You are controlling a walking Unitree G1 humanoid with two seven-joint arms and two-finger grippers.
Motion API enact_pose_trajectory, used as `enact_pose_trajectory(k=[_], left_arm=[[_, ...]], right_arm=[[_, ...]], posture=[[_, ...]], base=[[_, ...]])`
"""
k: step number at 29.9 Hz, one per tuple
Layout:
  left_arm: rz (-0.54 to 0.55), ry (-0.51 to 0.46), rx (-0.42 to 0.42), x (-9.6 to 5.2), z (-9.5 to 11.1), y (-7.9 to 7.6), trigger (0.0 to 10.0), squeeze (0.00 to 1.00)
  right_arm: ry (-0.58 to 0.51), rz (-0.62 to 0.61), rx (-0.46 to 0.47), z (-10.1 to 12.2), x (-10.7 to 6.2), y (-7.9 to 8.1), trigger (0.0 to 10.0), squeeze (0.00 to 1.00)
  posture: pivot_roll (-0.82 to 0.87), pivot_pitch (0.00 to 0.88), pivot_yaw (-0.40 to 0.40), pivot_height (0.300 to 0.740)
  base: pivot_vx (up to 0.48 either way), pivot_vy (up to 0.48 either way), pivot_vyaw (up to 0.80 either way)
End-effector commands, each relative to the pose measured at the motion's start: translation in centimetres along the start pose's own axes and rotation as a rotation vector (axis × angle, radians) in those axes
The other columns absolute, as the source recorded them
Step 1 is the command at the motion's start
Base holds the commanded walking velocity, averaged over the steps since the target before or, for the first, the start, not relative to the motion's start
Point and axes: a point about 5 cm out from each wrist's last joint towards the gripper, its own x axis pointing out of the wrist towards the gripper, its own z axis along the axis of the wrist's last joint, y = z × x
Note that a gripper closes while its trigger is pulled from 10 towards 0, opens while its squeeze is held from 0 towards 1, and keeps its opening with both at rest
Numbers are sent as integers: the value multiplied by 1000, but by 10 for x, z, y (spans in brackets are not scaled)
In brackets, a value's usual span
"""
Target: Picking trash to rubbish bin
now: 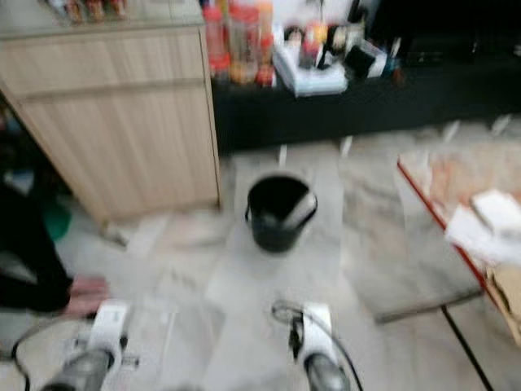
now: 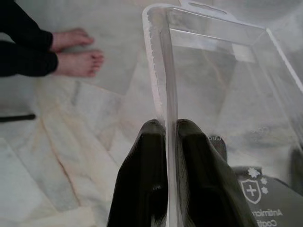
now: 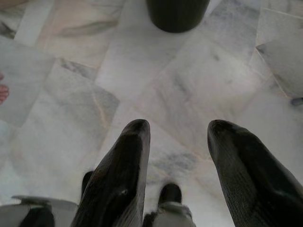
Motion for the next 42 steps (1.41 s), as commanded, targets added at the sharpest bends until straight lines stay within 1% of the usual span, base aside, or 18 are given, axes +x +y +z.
enact_pose_trajectory(k=[1,5,13,16,19,22,25,27,42], left_arm=[[-22,16,1,0,-4,-9,10000,0],[-22,16,-1,0,-4,-9,10000,0],[-22,17,0,0,-5,-9,10000,0],[-22,17,0,0,-4,-9,10000,0],[-22,15,0,0,-4,-9,10000,0],[-22,16,-2,0,-4,-9,10000,0],[-22,17,-2,0,-4,-9,10000,0],[-22,17,-2,0,-5,-9,10000,0],[-21,19,-3,0,-5,-9,10000,0]], right_arm=[[12,-30,15,-3,-2,-10,10000,0],[11,-22,16,-3,-1,-9,10000,0],[2,-15,14,-2,-1,-8,10000,0],[4,-6,-27,-1,-1,-6,10000,0],[0,-13,-49,-1,-1,-7,10000,0],[0,-10,-22,-2,-1,-7,10000,0],[0,-5,-23,-2,-1,-6,10000,0],[0,-9,-10,-2,-1,-7,10000,0],[-2,1,-8,-1,-1,-5,10000,0]], posture=[[141,140,-19,740],[141,141,-19,740],[141,140,-19,740],[142,140,-19,740],[142,140,-19,740],[142,140,-19,740],[141,138,-19,740],[142,138,-19,740],[144,139,-20,740]], base=[[322,0,-800],[322,0,-800],[322,0,0],[321,0,0],[322,0,588],[321,0,800],[322,0,550],[319,0,0],[321,0,0]])
